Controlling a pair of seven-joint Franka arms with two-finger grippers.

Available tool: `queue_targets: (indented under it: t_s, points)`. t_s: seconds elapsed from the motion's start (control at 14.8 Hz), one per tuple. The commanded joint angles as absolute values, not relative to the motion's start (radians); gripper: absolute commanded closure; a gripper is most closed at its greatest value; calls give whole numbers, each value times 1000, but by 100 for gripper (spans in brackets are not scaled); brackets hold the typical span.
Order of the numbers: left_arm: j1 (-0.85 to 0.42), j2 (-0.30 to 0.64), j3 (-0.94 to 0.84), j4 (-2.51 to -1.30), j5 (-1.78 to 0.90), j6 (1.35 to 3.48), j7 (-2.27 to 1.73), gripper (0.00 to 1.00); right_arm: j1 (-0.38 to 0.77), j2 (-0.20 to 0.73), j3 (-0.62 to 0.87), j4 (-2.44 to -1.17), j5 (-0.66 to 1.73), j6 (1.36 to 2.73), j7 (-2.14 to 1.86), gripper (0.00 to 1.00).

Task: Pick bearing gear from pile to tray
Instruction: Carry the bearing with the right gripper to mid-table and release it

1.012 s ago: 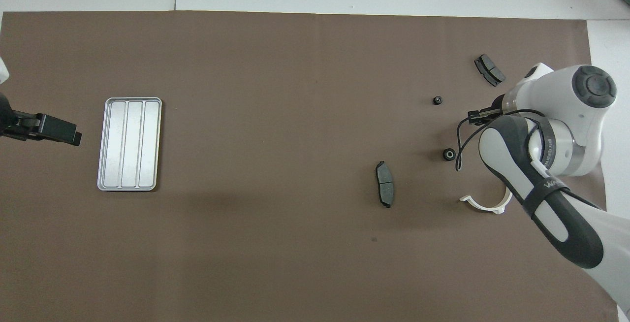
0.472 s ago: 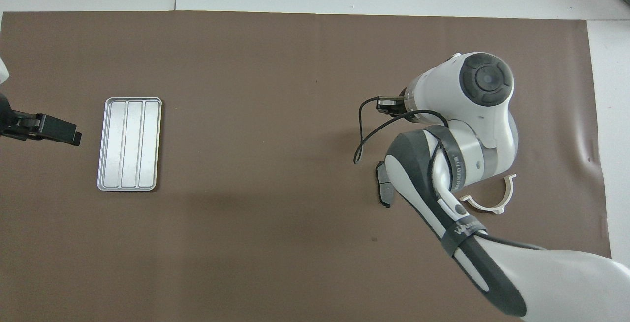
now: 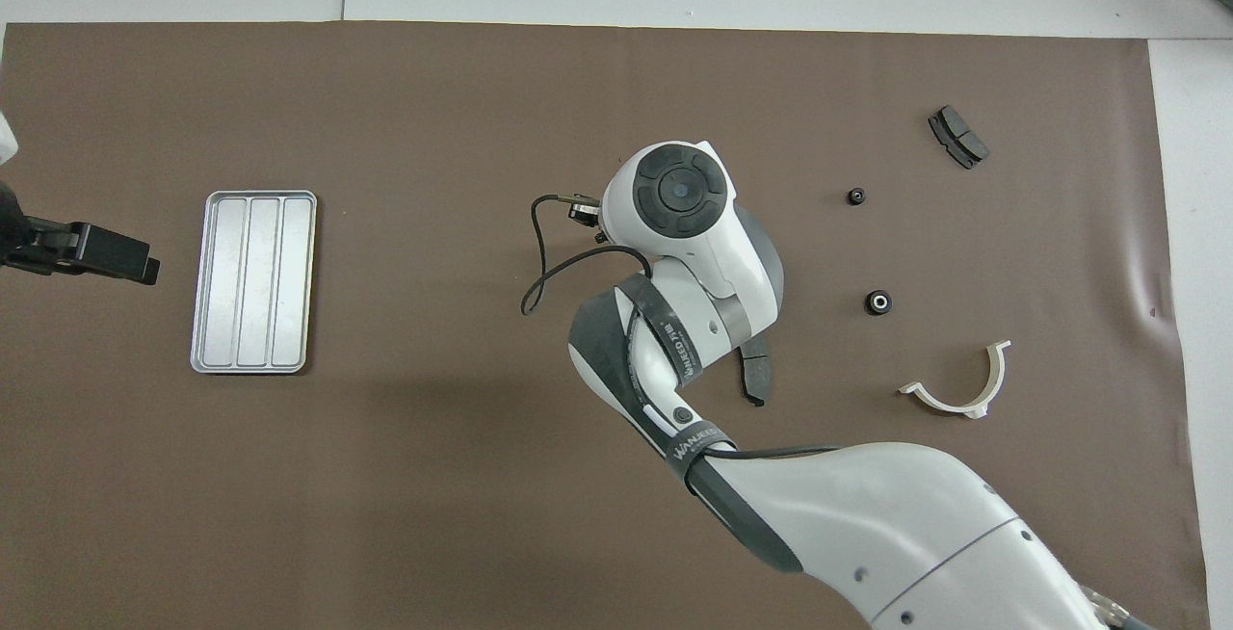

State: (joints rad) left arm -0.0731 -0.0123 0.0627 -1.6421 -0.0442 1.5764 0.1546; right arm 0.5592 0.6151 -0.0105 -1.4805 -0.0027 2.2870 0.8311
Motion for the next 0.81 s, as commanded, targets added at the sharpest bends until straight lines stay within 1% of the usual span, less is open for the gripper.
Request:
queue_targets:
  t_s: [0.0, 0.13, 0.2, 0.27, 0.34, 0.4, 0.61, 0.74]
  points:
    - [-63, -40, 54, -1677, -23, 1598, 163, 0, 578, 693, -15, -1378, -25, 2304, 882, 100]
    - [-63, -41, 54, -1678, -23, 1598, 163, 0, 580, 690, -15, -1410, -25, 2335, 882, 100]
    - [-63, -41, 54, -1678, -23, 1598, 163, 0, 581, 687, -15, -1440, -25, 2356, 882, 94]
    - [-63, -41, 54, -1677, -23, 1598, 163, 0, 581, 675, -15, -1474, -25, 2379, 882, 65]
    - [-63, -41, 54, -1677, -23, 1598, 163, 0, 581, 670, -15, -1494, -25, 2396, 882, 22]
    - [-63, -41, 54, -1677, -23, 1598, 163, 0, 583, 669, -15, -1494, -31, 2399, 881, 0]
    - [-63, -41, 54, -1677, -23, 1598, 163, 0, 575, 664, -24, -1479, -138, 2384, 881, 0]
    - [-63, -41, 54, -1677, -23, 1598, 163, 0, 548, 615, -31, -1496, -170, 2372, 876, 0]
